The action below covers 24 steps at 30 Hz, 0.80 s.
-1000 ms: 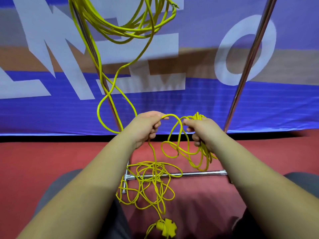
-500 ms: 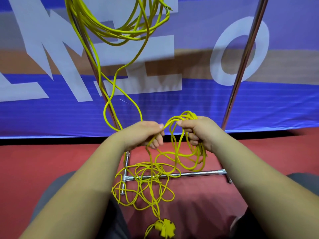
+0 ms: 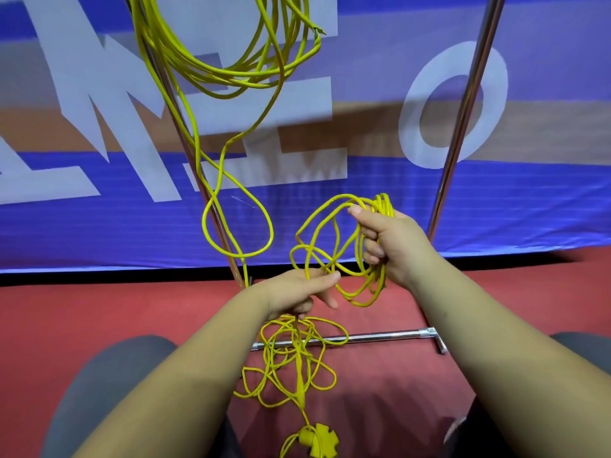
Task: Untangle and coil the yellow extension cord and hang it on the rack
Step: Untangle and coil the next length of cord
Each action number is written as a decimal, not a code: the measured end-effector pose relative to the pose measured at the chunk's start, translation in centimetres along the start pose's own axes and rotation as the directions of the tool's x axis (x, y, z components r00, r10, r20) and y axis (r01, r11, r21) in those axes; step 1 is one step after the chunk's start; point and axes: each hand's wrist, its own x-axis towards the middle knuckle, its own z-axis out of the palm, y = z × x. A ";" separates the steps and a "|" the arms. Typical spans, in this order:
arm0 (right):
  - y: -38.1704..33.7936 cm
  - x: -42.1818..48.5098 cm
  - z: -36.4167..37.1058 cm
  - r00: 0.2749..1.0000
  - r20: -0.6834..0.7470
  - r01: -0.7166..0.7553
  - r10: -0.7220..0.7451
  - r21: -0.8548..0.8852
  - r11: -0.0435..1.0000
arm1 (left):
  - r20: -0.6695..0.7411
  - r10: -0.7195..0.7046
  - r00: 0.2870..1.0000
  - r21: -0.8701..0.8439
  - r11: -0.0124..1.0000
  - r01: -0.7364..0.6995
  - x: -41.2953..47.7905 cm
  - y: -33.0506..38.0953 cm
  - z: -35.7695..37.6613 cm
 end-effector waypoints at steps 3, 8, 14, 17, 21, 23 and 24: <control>-0.3 -0.7 0.4 0.997 0.057 -0.046 0.045 0.017 0.999 | -0.096 -0.031 0.995 -0.193 0.981 0.012 0.0 0.1 -0.2; -0.5 0.2 -1.1 0.992 -0.112 -0.060 0.051 -0.075 0.995 | -0.273 -0.010 0.962 -0.378 0.920 -0.098 0.8 -1.1 -1.9; 0.2 2.2 -5.9 0.870 -0.485 -0.091 -0.092 -0.342 0.935 | -0.359 0.090 0.929 -0.269 0.943 -0.195 -0.2 -1.1 -2.7; 0.2 2.4 -8.0 0.813 -0.560 -0.099 -0.158 -0.401 0.911 | -0.324 0.037 0.945 0.013 0.999 -0.035 -0.5 -0.8 -3.2; 0.2 2.4 -9.2 0.851 -0.515 -0.059 -0.107 -0.297 0.953 | -0.227 0.007 0.974 0.118 0.993 0.021 -0.9 -1.9 -3.6; 0.2 2.3 -9.3 0.877 -0.477 -0.060 -0.058 -0.227 0.972 | -0.225 0.067 0.972 0.542 0.838 0.067 -0.6 -2.7 -3.7; 0.2 2.1 -9.2 0.886 -0.462 -0.060 -0.038 -0.196 0.979 | -0.239 0.096 0.966 0.719 0.686 0.109 -0.4 -3.0 -3.5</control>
